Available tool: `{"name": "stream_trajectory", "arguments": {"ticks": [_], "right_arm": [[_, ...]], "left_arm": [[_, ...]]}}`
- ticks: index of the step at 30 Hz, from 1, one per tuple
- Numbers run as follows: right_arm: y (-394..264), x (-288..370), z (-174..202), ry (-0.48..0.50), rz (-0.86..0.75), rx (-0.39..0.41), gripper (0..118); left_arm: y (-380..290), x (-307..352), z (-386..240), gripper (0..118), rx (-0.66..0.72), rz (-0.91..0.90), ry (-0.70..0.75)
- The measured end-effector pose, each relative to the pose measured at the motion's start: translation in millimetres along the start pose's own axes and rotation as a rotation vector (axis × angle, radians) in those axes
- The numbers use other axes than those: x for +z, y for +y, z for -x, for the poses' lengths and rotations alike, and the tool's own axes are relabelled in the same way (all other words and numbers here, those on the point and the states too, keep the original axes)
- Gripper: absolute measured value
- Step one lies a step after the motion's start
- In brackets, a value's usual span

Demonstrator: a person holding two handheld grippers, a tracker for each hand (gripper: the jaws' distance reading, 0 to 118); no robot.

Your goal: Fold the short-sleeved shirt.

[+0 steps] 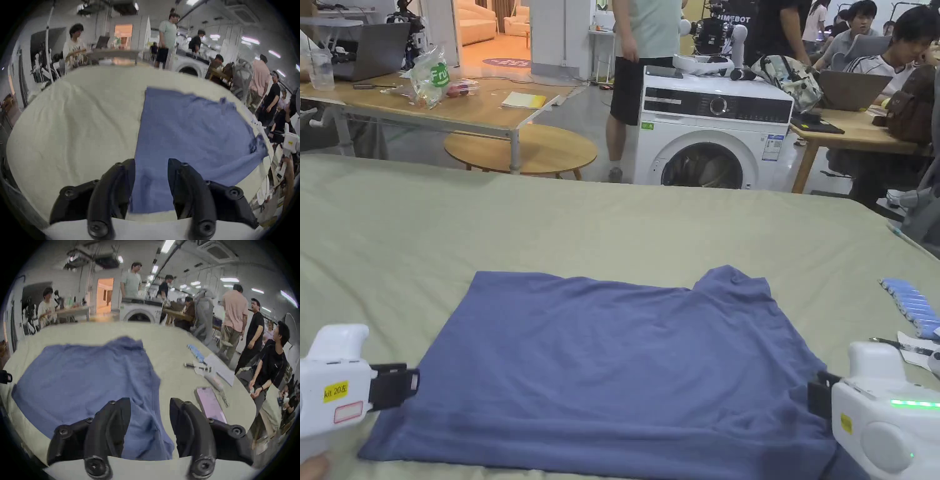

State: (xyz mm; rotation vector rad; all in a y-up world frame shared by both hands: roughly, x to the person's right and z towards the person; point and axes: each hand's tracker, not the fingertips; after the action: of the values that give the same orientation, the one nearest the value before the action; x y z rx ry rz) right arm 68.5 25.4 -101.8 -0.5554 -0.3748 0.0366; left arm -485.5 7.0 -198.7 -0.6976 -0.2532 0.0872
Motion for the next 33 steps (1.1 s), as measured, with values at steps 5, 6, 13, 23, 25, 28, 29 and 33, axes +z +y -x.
{"name": "stream_trajectory", "arguments": {"ticks": [5, 6, 13, 23, 25, 28, 29, 33], "right_arm": [[12.0, 18.4, 29.8, 0.007, -0.184, -0.063, 47], [13.3, 21.6, 35.6, 0.009, -0.207, -0.073, 35], [15.5, 31.8, 66.5, 0.056, -0.26, -0.06, 0], [3.6, 22.8, 71.5, 0.093, -0.183, -0.031, 0], [0.8, 21.1, 70.5, 0.095, -0.166, -0.028, 0], [-3.5, 19.4, 67.9, 0.095, -0.148, -0.024, 0], [-4.6, 19.0, 67.2, 0.091, -0.14, -0.022, 0], [-9.5, 17.5, 60.7, 0.086, -0.109, -0.013, 0]], "left_arm": [[11.3, 15.6, -32.4, 38, -0.04, -0.231, -0.022], [10.8, 18.4, -39.0, 38, -0.053, -0.275, -0.012], [12.1, 27.3, -65.0, 0, -0.094, -0.317, 0.064], [-0.6, 24.7, -12.0, 0, 0.02, 0.115, 0.073], [-2.7, 18.9, 0.3, 0, 0.041, 0.204, 0.086], [-10.1, 5.0, 15.7, 39, 0.068, 0.3, 0.112], [-12.9, -0.9, 18.2, 43, 0.081, 0.317, 0.11], [-31.1, -33.4, 23.8, 50, 0.107, 0.45, 0.142]]}}
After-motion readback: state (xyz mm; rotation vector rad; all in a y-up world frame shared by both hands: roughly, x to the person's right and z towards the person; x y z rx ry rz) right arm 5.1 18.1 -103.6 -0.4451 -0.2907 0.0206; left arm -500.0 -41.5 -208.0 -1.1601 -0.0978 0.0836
